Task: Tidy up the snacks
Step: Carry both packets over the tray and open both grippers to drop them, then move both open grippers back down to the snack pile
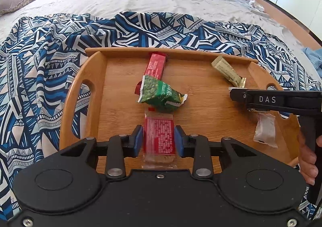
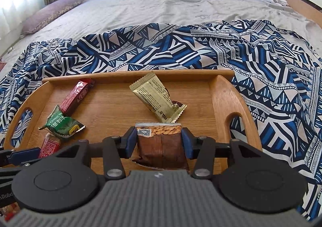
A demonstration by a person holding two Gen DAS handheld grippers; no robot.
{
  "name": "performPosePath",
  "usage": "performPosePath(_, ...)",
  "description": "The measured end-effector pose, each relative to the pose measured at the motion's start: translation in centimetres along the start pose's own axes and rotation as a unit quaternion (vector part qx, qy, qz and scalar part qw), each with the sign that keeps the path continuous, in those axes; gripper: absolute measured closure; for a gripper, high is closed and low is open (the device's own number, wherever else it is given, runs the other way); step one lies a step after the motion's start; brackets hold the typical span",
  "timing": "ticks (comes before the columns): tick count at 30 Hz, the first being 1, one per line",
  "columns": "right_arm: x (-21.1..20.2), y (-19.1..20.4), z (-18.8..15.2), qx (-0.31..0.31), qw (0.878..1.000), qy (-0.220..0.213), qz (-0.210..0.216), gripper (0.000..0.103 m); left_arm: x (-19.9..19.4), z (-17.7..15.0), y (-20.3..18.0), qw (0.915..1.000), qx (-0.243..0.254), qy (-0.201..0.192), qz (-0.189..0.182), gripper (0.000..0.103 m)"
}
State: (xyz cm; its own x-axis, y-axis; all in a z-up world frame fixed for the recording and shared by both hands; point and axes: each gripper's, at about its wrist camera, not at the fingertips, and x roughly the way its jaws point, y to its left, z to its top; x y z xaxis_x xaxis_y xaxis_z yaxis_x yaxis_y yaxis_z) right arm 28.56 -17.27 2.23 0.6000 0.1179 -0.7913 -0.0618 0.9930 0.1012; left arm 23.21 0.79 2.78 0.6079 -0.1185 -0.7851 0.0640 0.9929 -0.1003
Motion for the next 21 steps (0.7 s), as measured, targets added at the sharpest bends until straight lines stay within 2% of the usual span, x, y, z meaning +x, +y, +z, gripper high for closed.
performPosePath(2,-0.3,0.0,0.1,-0.001,1.000,-0.002,0.003,0.041,-0.3,0.0,0.0,1.0000,0.001,-0.002,-0.001,0.067)
performPosePath(3,-0.5,0.0,0.1,-0.001,1.000,-0.003,0.004,0.037,-0.5,0.0,0.0,1.0000,0.001,-0.003,-0.004,0.061)
performPosePath(7,-1.6,0.0,0.1,0.002,1.000,-0.011,0.013,0.035,-1.6,-0.2,-0.1,0.9998,0.011,-0.013,-0.005,0.049)
performPosePath(10,-2.6,-0.1,0.0,0.005,1.000,-0.018,0.017,0.031,-2.6,-0.5,-0.3,0.9995,0.018,-0.023,-0.009,0.030)
performPosePath(12,-3.4,-0.1,-0.3,0.004,0.999,-0.025,0.021,0.028,-3.4,-0.8,-0.3,0.9992,0.020,-0.031,-0.014,0.024)
performPosePath(16,-5.3,0.1,-1.1,-0.007,0.999,-0.042,0.029,0.020,-4.9,-1.5,-0.1,0.9987,0.020,-0.044,-0.016,0.015)
performPosePath(21,-7.7,0.1,-2.6,-0.006,0.997,-0.062,0.043,0.014,-6.7,-2.5,0.1,0.9982,0.020,-0.051,-0.026,0.010)
